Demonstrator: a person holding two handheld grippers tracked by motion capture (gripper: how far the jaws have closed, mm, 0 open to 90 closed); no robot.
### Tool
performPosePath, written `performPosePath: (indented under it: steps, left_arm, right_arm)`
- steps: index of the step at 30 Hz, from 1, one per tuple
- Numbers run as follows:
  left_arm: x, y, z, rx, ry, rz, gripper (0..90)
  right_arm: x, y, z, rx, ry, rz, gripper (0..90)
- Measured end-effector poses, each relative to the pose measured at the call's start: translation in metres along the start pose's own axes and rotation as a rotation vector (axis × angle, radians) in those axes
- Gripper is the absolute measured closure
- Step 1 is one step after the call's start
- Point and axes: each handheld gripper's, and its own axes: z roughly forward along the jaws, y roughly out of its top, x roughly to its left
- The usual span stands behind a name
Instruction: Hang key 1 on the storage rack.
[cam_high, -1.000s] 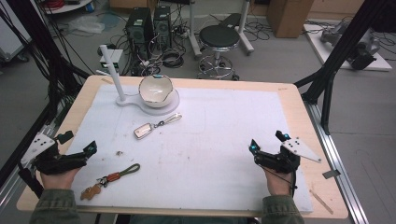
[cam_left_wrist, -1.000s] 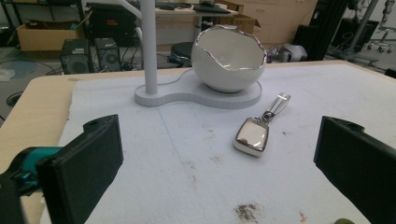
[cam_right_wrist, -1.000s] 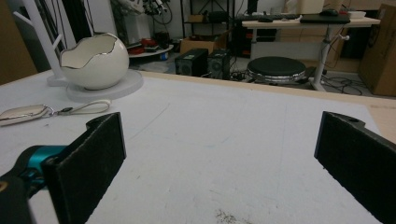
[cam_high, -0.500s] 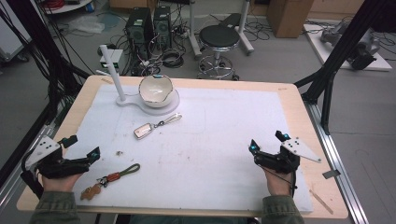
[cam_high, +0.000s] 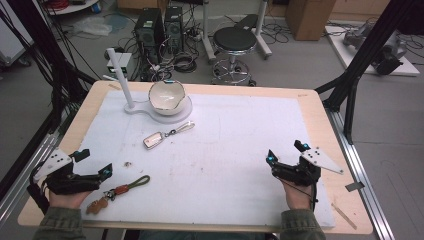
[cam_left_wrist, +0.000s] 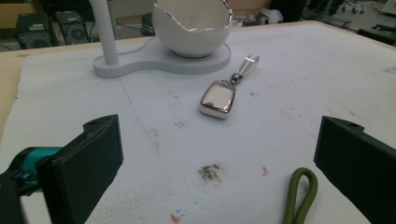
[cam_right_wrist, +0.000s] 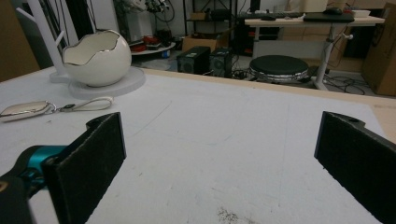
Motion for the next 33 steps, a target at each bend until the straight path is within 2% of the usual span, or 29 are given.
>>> performPosePath:
  steps: [12, 21, 24, 33]
  left_arm:
    - [-0.013, -0.004, 0.007, 0.077, -0.078, 0.054, 1.8]
    - [-0.016, -0.007, 0.010, 0.113, -0.110, 0.061, 1.8]
    - [-0.019, -0.008, 0.012, 0.153, -0.149, 0.077, 2.5]
    - [-0.027, -0.011, 0.018, 0.226, -0.198, 0.113, 3.4]
  right_arm:
    - [0.002, -0.001, 0.002, 0.019, 0.009, -0.017, 0.9]
    - [0.002, -0.001, 0.002, 0.020, 0.002, -0.016, 0.9]
    - [0.001, -0.001, 0.002, 0.018, 0.000, -0.022, 0.9]
    - [0.001, -0.001, 0.002, 0.015, -0.004, -0.019, 0.9]
